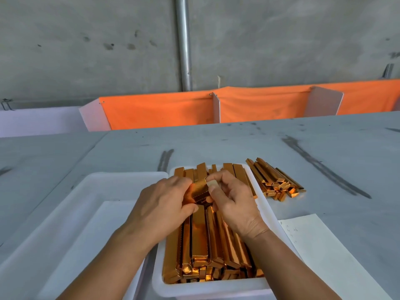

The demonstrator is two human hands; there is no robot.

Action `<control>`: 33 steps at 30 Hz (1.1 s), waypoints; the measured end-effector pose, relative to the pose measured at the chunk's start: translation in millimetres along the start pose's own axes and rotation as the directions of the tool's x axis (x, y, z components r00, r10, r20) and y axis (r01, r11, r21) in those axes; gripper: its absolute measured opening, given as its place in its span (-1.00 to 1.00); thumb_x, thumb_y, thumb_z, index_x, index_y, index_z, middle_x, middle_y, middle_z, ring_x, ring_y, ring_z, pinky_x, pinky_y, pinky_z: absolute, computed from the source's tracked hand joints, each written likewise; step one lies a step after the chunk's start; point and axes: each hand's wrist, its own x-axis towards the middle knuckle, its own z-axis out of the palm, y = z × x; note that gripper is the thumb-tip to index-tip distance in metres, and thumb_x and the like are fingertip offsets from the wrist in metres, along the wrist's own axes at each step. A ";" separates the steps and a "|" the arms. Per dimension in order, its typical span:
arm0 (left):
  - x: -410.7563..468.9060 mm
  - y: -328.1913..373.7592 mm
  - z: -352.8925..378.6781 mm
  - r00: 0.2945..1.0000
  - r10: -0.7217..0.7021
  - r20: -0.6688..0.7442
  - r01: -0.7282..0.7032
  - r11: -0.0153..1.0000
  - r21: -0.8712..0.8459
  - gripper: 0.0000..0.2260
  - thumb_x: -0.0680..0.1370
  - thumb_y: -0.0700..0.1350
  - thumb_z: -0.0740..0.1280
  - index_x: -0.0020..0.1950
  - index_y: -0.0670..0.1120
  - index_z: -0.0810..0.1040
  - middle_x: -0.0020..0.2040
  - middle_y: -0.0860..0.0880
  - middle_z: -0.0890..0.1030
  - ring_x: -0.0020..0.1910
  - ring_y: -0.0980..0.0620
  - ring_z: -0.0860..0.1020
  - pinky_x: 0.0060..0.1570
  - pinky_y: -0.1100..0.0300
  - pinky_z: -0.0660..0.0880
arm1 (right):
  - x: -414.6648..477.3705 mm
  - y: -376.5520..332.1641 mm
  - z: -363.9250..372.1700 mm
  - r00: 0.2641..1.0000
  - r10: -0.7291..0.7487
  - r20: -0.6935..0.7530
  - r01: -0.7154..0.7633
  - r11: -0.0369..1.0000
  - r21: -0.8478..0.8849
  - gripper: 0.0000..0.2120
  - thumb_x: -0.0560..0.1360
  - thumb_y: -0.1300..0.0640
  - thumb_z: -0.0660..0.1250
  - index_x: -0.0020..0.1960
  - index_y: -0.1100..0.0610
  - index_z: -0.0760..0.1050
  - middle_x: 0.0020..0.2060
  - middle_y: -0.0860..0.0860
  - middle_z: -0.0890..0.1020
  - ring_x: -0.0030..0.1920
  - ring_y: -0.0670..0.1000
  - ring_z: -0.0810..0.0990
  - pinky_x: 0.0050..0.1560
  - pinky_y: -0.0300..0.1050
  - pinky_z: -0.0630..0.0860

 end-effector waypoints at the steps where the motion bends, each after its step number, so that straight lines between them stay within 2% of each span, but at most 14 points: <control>1: -0.5 -0.3 3.9 1.000 -0.002 -0.030 0.001 1.000 -0.025 -0.68 0.50 0.24 0.31 0.17 0.14 0.41 -0.15 0.20 0.37 -0.20 0.18 0.40 -0.32 0.37 0.24 | 0.1 -0.5 -0.4 1.000 0.010 -0.011 -0.009 0.999 0.042 -0.84 0.61 0.16 0.26 0.04 -0.09 0.52 -0.31 0.16 0.59 -0.31 0.17 0.57 -0.29 0.12 0.56; 3: -1.8 -2.0 11.4 0.997 -0.016 -0.080 0.010 0.996 -0.084 -0.64 0.54 0.23 0.27 0.27 0.13 0.38 -0.06 0.20 0.42 -0.16 0.18 0.39 -0.23 0.37 0.32 | 0.1 0.2 -1.9 0.999 0.009 -0.047 -0.006 0.998 0.060 -0.85 0.58 0.07 0.29 0.09 -0.16 0.47 -0.31 0.15 0.59 -0.33 0.07 0.59 -0.27 0.01 0.59; 5: -3.7 -2.4 18.5 0.993 -0.037 -0.108 0.024 0.993 -0.120 -0.58 0.56 0.22 0.21 0.37 0.12 0.32 0.04 0.16 0.47 -0.11 0.18 0.40 -0.15 0.34 0.36 | 0.4 1.0 -2.5 0.995 -0.014 -0.095 0.015 1.000 0.009 -0.81 0.53 -0.02 0.31 0.12 -0.20 0.42 -0.27 0.02 0.63 -0.30 0.00 0.61 -0.24 -0.08 0.59; 7: -5.3 -1.4 23.4 0.991 -0.058 -0.123 0.042 0.991 -0.130 -0.53 0.56 0.25 0.15 0.42 0.09 0.30 0.10 0.13 0.49 -0.05 0.15 0.46 -0.12 0.33 0.40 | 0.5 0.8 -1.8 0.987 -0.061 -0.147 0.052 0.997 -0.061 -0.80 0.51 -0.04 0.32 0.12 -0.16 0.42 -0.15 -0.18 0.64 -0.27 -0.06 0.60 -0.26 -0.23 0.57; 9: -6.0 0.2 25.7 0.986 -0.076 -0.146 0.058 0.991 -0.122 -0.48 0.55 0.27 0.06 0.44 0.06 0.31 0.12 0.10 0.51 0.02 0.11 0.51 -0.09 0.28 0.46 | 0.2 -0.4 -0.5 0.974 -0.125 -0.187 0.102 0.987 -0.127 -0.81 0.50 -0.07 0.32 0.09 -0.10 0.44 -0.09 -0.25 0.60 -0.28 -0.11 0.56 -0.29 -0.32 0.51; 11: -6.4 2.2 25.5 0.981 -0.096 -0.169 0.074 0.989 -0.128 -0.45 0.53 0.27 0.01 0.43 0.04 0.33 0.12 0.09 0.52 0.02 0.09 0.54 -0.09 0.23 0.50 | -0.5 -2.1 1.0 0.960 -0.192 -0.205 0.158 0.972 -0.171 -0.86 0.51 -0.06 0.31 0.04 -0.05 0.49 -0.12 -0.19 0.57 -0.29 -0.10 0.53 -0.31 -0.34 0.47; 14: -6.5 1.9 26.7 0.977 -0.113 -0.180 0.089 0.987 -0.136 -0.45 0.52 0.27 -0.01 0.40 0.04 0.35 0.09 0.09 0.53 -0.03 0.10 0.55 -0.12 0.23 0.52 | 0.0 -3.5 2.9 0.943 -0.262 -0.203 0.205 0.942 -0.265 -0.94 0.53 0.06 0.36 0.00 -0.01 0.58 -0.13 -0.15 0.55 -0.19 -0.09 0.53 -0.25 -0.35 0.46; 19: -7.5 2.9 28.3 0.978 -0.112 -0.179 0.090 0.988 -0.124 -0.40 0.50 0.30 -0.05 0.40 0.02 0.37 0.07 0.07 0.56 -0.08 0.08 0.57 -0.16 0.20 0.56 | 0.1 -4.5 3.3 0.957 -0.238 -0.163 0.179 0.933 -0.312 -0.91 0.54 0.14 0.40 0.03 0.04 0.66 -0.07 -0.07 0.56 -0.06 -0.13 0.52 -0.16 -0.38 0.47; 21: -7.6 3.7 28.5 0.977 -0.116 -0.177 0.095 0.988 -0.124 -0.37 0.49 0.32 -0.08 0.40 0.03 0.37 0.06 0.07 0.56 -0.08 0.08 0.58 -0.17 0.21 0.55 | -0.5 -5.3 3.7 0.961 -0.228 -0.154 0.172 0.935 -0.309 -0.90 0.54 0.15 0.40 0.04 0.03 0.65 -0.06 -0.09 0.55 -0.09 -0.11 0.52 -0.19 -0.37 0.48; 24: -8.4 4.6 27.9 0.978 -0.116 -0.174 0.094 0.987 -0.129 -0.41 0.50 0.30 -0.03 0.39 0.02 0.39 0.04 0.06 0.57 -0.11 0.08 0.58 -0.21 0.24 0.52 | -1.0 -7.0 4.4 0.967 -0.211 -0.142 0.159 0.937 -0.311 -0.89 0.54 0.14 0.41 0.05 0.01 0.62 -0.06 -0.13 0.54 -0.16 -0.09 0.52 -0.22 -0.36 0.48; 28: -9.7 7.0 25.5 0.980 -0.087 -0.177 0.066 0.990 -0.120 -0.49 0.52 0.23 0.08 0.32 -0.03 0.47 -0.08 0.04 0.57 -0.29 0.10 0.51 -0.37 0.31 0.40 | -0.9 -8.8 5.2 0.985 -0.152 -0.079 0.128 0.961 -0.244 -0.86 0.53 0.20 0.40 0.02 -0.01 0.55 -0.06 -0.14 0.49 -0.27 -0.14 0.52 -0.26 -0.40 0.44; 31: -10.9 7.6 24.3 0.979 -0.057 -0.198 0.034 0.993 -0.117 -0.55 0.52 0.18 0.16 0.28 -0.05 0.52 -0.14 0.03 0.57 -0.35 0.11 0.47 -0.40 0.41 0.25 | -0.8 -9.2 4.8 0.997 -0.071 -0.018 0.067 0.985 -0.157 -0.88 0.53 0.26 0.35 -0.05 0.04 0.50 -0.14 -0.08 0.49 -0.33 -0.17 0.49 -0.32 -0.37 0.43; 33: -12.0 6.8 24.9 0.978 -0.044 -0.203 0.020 0.992 -0.121 -0.57 0.51 0.15 0.24 0.29 -0.05 0.53 -0.16 0.04 0.56 -0.35 0.10 0.49 -0.39 0.41 0.26 | -0.4 -9.5 2.8 0.999 -0.044 0.016 0.045 0.989 -0.138 -0.89 0.53 0.28 0.32 -0.08 0.09 0.51 -0.21 -0.01 0.50 -0.35 -0.14 0.46 -0.35 -0.34 0.42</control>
